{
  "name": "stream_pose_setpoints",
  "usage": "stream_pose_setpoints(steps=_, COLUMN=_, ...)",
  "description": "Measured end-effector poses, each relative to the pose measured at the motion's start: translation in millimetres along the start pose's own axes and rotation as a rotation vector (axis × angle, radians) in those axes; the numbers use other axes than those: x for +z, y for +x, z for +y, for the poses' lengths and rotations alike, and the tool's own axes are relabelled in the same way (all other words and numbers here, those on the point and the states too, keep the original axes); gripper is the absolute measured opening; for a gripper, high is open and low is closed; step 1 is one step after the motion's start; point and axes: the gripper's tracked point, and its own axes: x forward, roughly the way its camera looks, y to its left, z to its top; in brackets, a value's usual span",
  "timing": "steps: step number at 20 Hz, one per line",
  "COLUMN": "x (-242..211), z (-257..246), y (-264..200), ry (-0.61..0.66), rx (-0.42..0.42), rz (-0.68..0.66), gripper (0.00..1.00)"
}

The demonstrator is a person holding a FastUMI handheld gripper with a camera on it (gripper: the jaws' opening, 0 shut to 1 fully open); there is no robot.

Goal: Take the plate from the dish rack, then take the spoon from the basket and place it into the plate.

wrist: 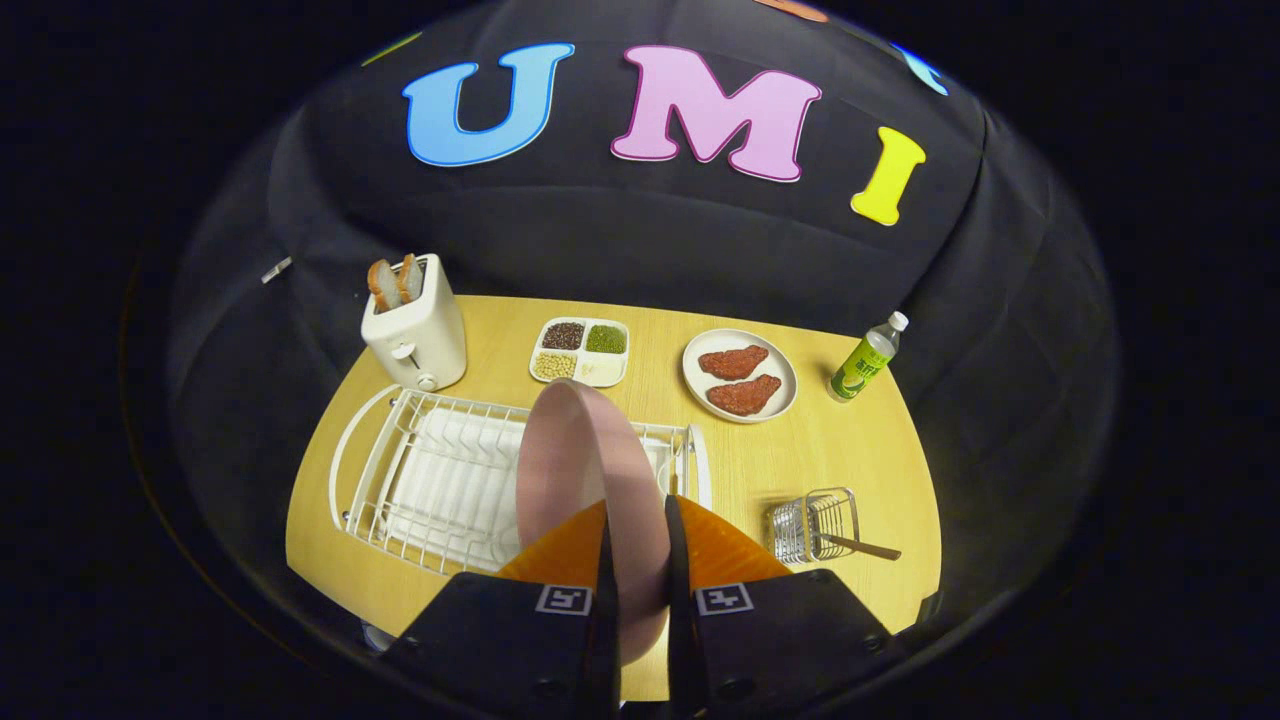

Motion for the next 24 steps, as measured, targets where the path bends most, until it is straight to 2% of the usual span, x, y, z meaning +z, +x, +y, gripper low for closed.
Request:
stream_pose_setpoints(steps=2, x=-17.3, z=-7.5, y=-20.4, ry=0.025, rx=0.041, rz=0.007, gripper=0.23)
stream_pose_setpoints(steps=6, x=-66.4, z=-7.1, y=-51.6, ry=0.193, rx=0.171, rz=0.095, gripper=0.23)
stream_pose_setpoints(steps=11, x=-145.3, z=-11.4, y=-64.2, ry=0.262, rx=0.246, rz=0.199, gripper=0.23)
stream_pose_setpoints(steps=15, x=-207.1, z=-5.5, y=-51.4, ry=0.359, rx=0.298, rz=0.28, gripper=0.23)
stream_pose_setpoints(steps=18, x=-245.1, z=-5.2, y=-31.0, ry=0.419, rx=0.303, rz=0.327, gripper=0.23)
stream_pose_setpoints(steps=22, x=-278.6, z=-9.7, y=1.6, ry=0.496, rx=0.289, rz=0.354, gripper=0.23)
stream_pose_setpoints(steps=24, x=-282.6, z=-4.6, y=13.2, ry=0.558, rx=0.318, rz=0.355, gripper=0.23)
